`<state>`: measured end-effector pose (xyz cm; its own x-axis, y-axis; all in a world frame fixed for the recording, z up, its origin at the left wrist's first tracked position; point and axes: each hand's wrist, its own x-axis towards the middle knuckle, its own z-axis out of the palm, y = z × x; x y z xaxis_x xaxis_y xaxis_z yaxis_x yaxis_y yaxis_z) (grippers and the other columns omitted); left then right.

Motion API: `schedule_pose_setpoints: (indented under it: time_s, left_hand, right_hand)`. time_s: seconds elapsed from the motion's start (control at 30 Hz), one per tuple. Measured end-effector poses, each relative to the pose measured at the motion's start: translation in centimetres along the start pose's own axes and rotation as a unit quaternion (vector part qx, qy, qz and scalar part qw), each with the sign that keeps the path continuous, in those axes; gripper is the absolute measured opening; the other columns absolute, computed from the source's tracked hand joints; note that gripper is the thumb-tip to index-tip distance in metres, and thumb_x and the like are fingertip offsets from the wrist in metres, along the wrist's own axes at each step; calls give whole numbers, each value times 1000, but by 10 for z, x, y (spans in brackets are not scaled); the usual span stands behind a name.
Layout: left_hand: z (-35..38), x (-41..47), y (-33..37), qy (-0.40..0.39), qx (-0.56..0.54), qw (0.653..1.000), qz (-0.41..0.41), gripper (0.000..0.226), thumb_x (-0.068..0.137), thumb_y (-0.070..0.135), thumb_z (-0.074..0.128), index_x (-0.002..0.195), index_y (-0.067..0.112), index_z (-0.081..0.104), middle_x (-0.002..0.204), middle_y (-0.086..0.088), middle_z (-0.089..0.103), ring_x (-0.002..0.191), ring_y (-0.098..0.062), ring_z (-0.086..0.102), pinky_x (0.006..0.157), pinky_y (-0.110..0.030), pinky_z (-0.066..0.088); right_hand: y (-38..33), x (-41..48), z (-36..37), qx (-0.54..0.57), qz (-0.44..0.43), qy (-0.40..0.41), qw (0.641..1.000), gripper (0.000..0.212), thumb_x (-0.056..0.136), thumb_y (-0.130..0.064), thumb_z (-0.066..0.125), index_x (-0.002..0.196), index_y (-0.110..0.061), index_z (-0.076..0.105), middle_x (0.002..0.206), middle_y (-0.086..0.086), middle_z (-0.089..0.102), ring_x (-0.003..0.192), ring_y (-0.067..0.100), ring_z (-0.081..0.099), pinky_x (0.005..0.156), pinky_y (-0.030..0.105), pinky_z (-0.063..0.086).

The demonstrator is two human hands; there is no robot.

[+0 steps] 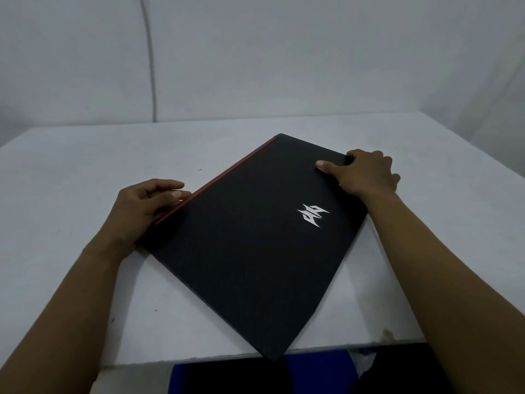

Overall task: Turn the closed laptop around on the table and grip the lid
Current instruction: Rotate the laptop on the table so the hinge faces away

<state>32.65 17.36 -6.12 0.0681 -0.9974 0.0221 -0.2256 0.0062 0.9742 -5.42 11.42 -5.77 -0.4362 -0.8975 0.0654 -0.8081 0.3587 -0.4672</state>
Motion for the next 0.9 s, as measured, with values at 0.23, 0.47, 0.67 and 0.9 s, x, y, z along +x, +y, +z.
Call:
schedule_pose_setpoints:
  time_s: [0.23, 0.47, 0.67, 0.9]
  left_hand:
    - [19, -28, -4, 132, 19, 991, 9, 13, 87, 18, 69, 97, 19, 77, 100, 2, 76, 100, -16, 69, 91, -30, 51]
    - [28, -23, -4, 222, 32, 975, 8, 10, 84, 19, 67, 80, 17, 76, 89, -2, 76, 92, -21, 71, 92, -42, 54]
    - [24, -4, -1, 240, 14, 971, -6, 13, 80, 14, 65, 72, 16, 76, 81, -4, 77, 85, -21, 73, 86, -39, 57]
    - [9, 47, 4, 188, -3, 982, -20, 11, 81, 14, 67, 76, 11, 76, 78, -10, 77, 81, -23, 75, 86, -39, 58]
  right_hand:
    - [-6, 3, -1, -47, 12, -23, 999, 99, 70, -91, 43, 139, -21, 51, 147, 13, 42, 140, 38, 30, 105, 59, 27]
    - [-16, 18, 2, -69, -47, -43, 996, 89, 81, -83, 38, 135, -14, 55, 141, 16, 51, 133, 41, 39, 100, 52, 33]
    - [-29, 27, 4, -52, -61, -59, 995, 85, 79, -83, 43, 130, -17, 59, 135, 15, 55, 128, 40, 45, 99, 48, 37]
    - [-15, 20, 4, -64, -58, -26, 996, 92, 76, -90, 36, 119, -11, 56, 114, 15, 62, 112, 40, 54, 81, 43, 45]
